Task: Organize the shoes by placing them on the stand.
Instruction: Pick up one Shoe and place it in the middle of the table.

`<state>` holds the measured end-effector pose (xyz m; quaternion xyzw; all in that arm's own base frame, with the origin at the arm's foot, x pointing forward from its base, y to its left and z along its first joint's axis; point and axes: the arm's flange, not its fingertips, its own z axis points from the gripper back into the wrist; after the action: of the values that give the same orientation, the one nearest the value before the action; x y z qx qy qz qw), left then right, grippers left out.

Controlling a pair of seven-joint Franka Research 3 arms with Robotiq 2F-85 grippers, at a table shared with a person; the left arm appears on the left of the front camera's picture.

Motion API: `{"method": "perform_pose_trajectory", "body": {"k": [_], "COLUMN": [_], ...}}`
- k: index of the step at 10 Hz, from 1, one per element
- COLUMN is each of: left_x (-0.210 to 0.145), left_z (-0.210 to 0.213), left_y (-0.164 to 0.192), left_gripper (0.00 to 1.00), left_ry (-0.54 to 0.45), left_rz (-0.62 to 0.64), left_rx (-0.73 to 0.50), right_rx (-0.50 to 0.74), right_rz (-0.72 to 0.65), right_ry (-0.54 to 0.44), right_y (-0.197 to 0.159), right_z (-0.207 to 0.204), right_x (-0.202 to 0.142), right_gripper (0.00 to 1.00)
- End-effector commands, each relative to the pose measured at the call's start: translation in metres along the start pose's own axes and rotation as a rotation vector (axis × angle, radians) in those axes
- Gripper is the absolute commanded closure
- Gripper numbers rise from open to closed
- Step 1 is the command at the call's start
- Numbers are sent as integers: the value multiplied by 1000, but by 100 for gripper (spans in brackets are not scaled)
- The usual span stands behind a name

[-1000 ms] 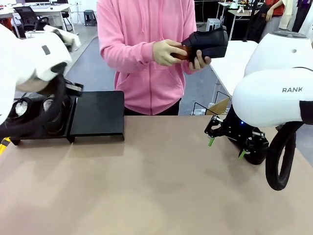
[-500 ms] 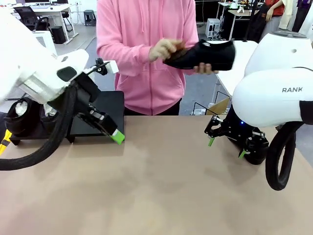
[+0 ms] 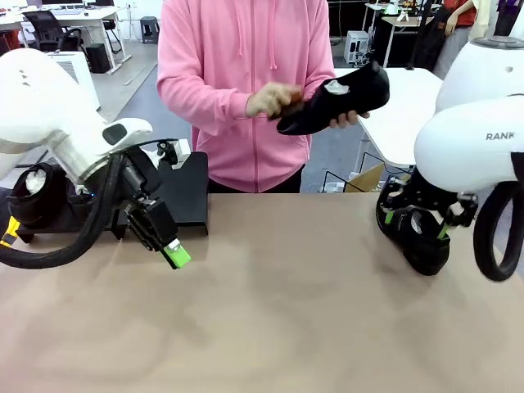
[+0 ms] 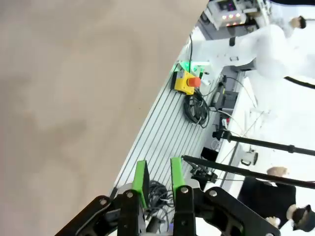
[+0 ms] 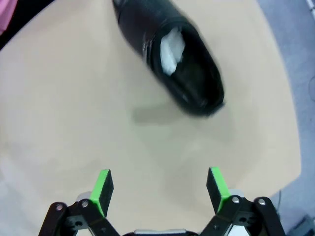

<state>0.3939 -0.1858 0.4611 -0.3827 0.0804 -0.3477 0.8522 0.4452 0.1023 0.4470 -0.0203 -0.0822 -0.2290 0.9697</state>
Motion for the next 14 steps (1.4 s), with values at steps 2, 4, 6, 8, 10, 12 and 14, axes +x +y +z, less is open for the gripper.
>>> {"method": "perform_pose_trajectory", "body": {"k": [2, 4, 6, 8, 10, 12, 14], "left_x": [-9, -9, -9, -9, -9, -9, -9], "left_z": [6, 6, 6, 6, 6, 6, 6], "left_y": [-27, -27, -27, -27, -27, -27, -27], "left_gripper": [72, 72, 72, 72, 72, 72, 72], "left_ry": [-24, -24, -24, -24, -24, -24, -24], "left_rz": [-63, -63, -63, -63, -63, -63, -63], "left_rx": [-2, -2, -2, -2, -2, -2, -2], "right_rx": [-43, -106, -143, -107, -83, -130, -126], "right_rz": [209, 275, 273, 282, 344, 444, 520], "right_ry": [-48, -50, -11, 26, 72, 109, 119], "right_y": [23, 17, -11, -36, -47, -50, -49], "right_z": [-21, -39, -48, -59, -76, -96, -113], "right_x": [47, 71, 94, 108, 122, 134, 139], "right_gripper": [0, 0, 0, 0, 0, 0, 0]}}
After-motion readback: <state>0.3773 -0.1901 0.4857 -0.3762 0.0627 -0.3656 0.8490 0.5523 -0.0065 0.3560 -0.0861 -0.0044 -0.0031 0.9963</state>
